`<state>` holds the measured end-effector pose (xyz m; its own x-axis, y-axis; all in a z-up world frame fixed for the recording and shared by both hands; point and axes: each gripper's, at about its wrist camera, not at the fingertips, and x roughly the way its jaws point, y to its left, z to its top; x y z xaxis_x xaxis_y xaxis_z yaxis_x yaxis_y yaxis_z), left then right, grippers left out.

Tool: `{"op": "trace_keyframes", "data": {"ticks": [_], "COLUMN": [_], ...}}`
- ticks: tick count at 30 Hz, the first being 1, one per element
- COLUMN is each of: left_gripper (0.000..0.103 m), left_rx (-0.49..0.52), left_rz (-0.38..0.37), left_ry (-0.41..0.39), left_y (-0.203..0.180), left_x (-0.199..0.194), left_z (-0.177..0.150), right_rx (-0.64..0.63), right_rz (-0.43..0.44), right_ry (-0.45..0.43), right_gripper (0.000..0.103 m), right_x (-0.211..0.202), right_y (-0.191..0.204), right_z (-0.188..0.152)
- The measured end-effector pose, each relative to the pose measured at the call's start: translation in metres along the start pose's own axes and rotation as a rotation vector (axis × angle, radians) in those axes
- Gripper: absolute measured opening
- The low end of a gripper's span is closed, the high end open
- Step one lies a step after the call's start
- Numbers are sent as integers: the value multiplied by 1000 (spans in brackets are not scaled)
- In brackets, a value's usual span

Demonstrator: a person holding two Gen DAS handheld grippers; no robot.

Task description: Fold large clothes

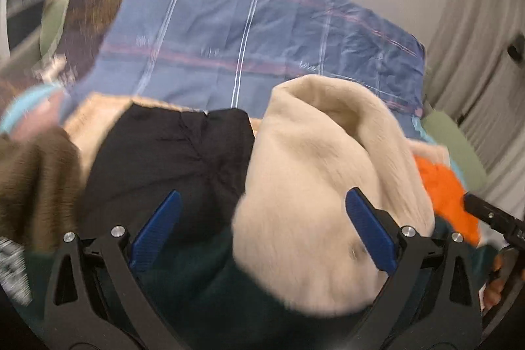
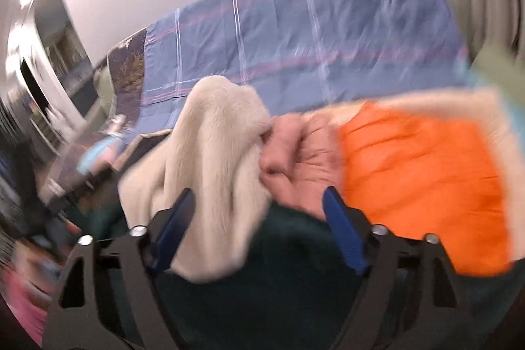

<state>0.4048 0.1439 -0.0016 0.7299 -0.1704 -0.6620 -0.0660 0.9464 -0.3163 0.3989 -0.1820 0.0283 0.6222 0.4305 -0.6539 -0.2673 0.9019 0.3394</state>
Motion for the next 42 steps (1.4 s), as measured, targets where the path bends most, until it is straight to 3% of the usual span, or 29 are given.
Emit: {"op": "trace_keyframes", "data": {"ticks": [3,8,10,11,12,13,16,18,21,24,26,27,28,29,30,31,35,39,42], "left_gripper": [99,99,80,40,16,16,13,13,13,17,19,28,35,54,68,70,82,90,93], "left_rx": [-88,-206,-203,-189,-165,-141,-58,-40,50,160,192,200,200,193,183,181,216,251,252], "left_rz": [-81,-102,-143,-168,-200,-208,-240,-315,-348,-358,-361,-364,-371,-376,-372,-366,-291,-276,-358], "left_ry": [85,208,203,204,213,207,100,24,-96,-213,-254,-255,-252,-247,-242,-242,-192,-141,-83], "left_y": [9,19,13,11,5,1,-8,-9,-11,-14,-9,-4,-1,3,6,6,-8,-36,-61], "left_x": [40,98,105,106,106,102,63,23,-41,-105,-135,-147,-153,-159,-163,-164,-156,-139,-123], "left_z": [17,27,25,26,25,25,26,27,19,-3,-24,-38,-48,-60,-70,-77,-88,-87,-87], "right_rx": [145,232,223,211,180,155,54,-4,-153,-301,-409,-461,-518,-545,-559,-557,-513,-316,-173], "right_rz": [134,188,186,179,185,186,185,235,286,264,201,158,101,59,27,-5,-29,46,92], "right_ry": [74,172,171,161,149,154,94,27,-90,-202,-267,-290,-302,-300,-297,-301,-244,-197,-146], "right_gripper": [79,91,90,63,39,17,12,11,11,11,14,19,30,45,52,59,69,87,91], "right_x": [43,102,112,113,113,112,89,58,-5,-64,-94,-102,-112,-115,-121,-128,-135,-146,-139], "right_y": [-12,-6,-1,3,10,15,29,37,53,59,63,64,65,66,64,60,47,30,19], "right_z": [32,55,60,63,64,65,62,58,41,7,-27,-46,-70,-89,-105,-126,-149,-125,-106]}}
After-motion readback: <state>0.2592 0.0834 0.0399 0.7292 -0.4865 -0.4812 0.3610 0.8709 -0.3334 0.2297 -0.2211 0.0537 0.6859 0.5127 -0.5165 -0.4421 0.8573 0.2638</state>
